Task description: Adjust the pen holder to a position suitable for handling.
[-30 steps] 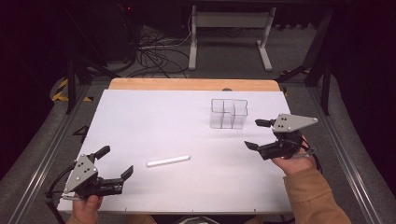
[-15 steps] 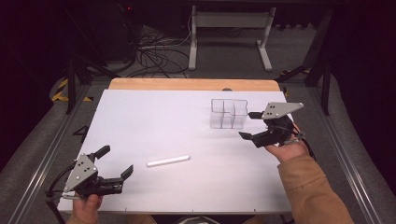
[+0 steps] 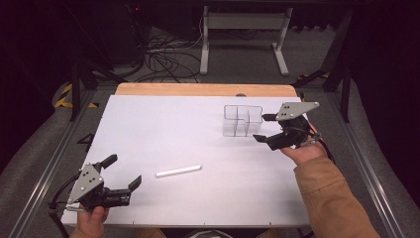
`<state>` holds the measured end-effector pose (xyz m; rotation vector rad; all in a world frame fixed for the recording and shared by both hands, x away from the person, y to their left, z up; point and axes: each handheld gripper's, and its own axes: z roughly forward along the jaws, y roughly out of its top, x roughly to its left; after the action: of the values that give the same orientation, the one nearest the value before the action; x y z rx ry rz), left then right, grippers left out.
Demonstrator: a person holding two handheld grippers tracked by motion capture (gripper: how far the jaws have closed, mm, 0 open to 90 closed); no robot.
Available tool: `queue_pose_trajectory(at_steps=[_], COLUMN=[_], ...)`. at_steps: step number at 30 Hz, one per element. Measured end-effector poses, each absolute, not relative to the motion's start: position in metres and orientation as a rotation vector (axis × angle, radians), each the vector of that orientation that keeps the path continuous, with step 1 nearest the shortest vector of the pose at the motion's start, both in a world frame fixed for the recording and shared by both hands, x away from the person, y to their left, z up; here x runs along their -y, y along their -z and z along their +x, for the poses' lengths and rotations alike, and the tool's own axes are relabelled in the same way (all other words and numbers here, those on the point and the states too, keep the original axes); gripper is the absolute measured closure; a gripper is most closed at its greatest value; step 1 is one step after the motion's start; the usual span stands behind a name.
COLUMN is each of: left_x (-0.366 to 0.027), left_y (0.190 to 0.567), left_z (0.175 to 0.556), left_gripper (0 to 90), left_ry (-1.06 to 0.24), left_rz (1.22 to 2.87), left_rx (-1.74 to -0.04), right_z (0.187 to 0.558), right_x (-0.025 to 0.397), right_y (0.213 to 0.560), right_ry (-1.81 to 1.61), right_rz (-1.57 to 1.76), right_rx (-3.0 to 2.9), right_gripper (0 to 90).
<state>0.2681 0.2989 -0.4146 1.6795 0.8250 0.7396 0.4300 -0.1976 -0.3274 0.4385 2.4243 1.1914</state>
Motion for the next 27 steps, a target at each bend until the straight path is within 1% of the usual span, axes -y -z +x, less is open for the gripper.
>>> queue_pose_trajectory(at_steps=[7,13,19,27], left_x=[-0.299,-0.298,-0.299,-0.299], left_y=[0.414,0.415,0.415,0.415], left_z=[0.268,0.269,0.269,0.269], left_gripper=[2.3,2.4,2.3,2.4], left_ry=[-0.743,-0.739,-0.736,-0.735], left_rz=[1.685,1.685,1.682,1.682], left_rx=[-0.822,-0.824,-0.828,-0.828], right_z=[0.436,0.454,0.474,0.487], right_x=[0.194,0.188,0.175,0.163], right_y=[0.326,0.33,0.337,0.341], right_ry=[-1.165,-1.145,-1.065,-1.026], right_rz=[0.425,0.429,0.421,0.411], right_rx=[-2.412,-2.468,-2.526,-2.545], right_gripper=[27.9,33.0,35.0,37.0])
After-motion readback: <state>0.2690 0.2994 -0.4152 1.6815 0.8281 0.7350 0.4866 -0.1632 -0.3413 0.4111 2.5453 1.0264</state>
